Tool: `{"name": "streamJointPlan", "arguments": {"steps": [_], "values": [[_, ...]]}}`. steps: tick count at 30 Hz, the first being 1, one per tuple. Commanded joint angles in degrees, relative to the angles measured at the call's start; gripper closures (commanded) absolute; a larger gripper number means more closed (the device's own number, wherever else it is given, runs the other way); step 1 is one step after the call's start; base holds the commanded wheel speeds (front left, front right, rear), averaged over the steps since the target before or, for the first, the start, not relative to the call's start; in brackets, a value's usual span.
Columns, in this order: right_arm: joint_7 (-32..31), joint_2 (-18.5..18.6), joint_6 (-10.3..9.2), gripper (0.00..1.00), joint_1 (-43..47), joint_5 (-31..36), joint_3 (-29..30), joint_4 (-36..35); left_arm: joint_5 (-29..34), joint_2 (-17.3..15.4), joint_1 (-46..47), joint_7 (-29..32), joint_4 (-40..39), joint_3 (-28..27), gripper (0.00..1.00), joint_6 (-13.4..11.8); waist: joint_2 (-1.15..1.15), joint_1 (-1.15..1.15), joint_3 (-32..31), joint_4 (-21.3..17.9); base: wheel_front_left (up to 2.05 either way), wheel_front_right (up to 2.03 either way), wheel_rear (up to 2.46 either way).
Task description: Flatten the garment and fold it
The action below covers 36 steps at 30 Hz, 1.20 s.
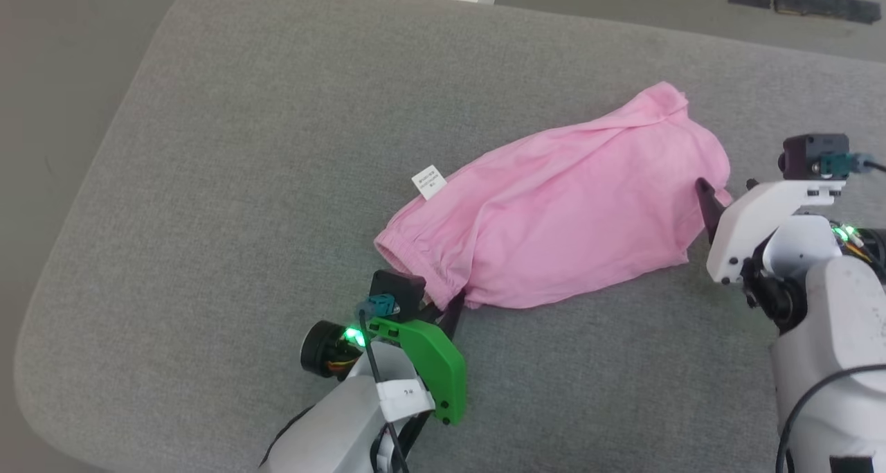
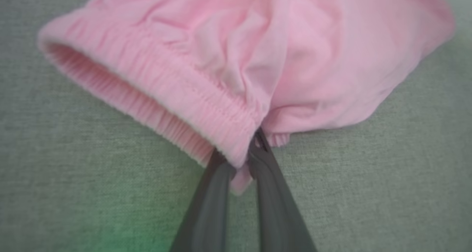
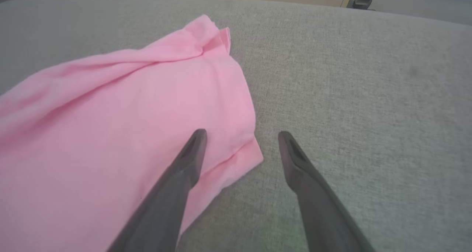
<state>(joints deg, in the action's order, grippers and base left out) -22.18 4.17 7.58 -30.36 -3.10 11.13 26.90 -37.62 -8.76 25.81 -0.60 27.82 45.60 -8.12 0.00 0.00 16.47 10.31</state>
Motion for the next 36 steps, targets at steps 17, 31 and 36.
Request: {"name": "streamJointPlan", "arguments": {"steps": [17,31,36], "values": [[-10.98,1.48,-0.09,1.00,-2.97,6.14,-5.03,8.69,0.35,-0.88,-0.01,0.92,-0.13,1.42,1.00,-0.38,0.00,0.00,0.94,1.38,0.00,0.00,0.00],[-9.44,0.87,-0.09,1.00,18.66,0.05,-3.02,-21.47,0.97,-9.93,-2.43,5.89,-9.44,4.64,1.00,3.89,0.00,0.00,-4.72,-2.50,0.00,0.00,0.00],[-11.65,-0.95,-0.09,1.00,28.61,-3.10,-2.29,-32.36,0.91,-14.37,-3.36,9.07,-15.30,5.10,1.00,4.29,0.00,0.00,-5.72,-4.32,0.00,0.00,0.00]]}}
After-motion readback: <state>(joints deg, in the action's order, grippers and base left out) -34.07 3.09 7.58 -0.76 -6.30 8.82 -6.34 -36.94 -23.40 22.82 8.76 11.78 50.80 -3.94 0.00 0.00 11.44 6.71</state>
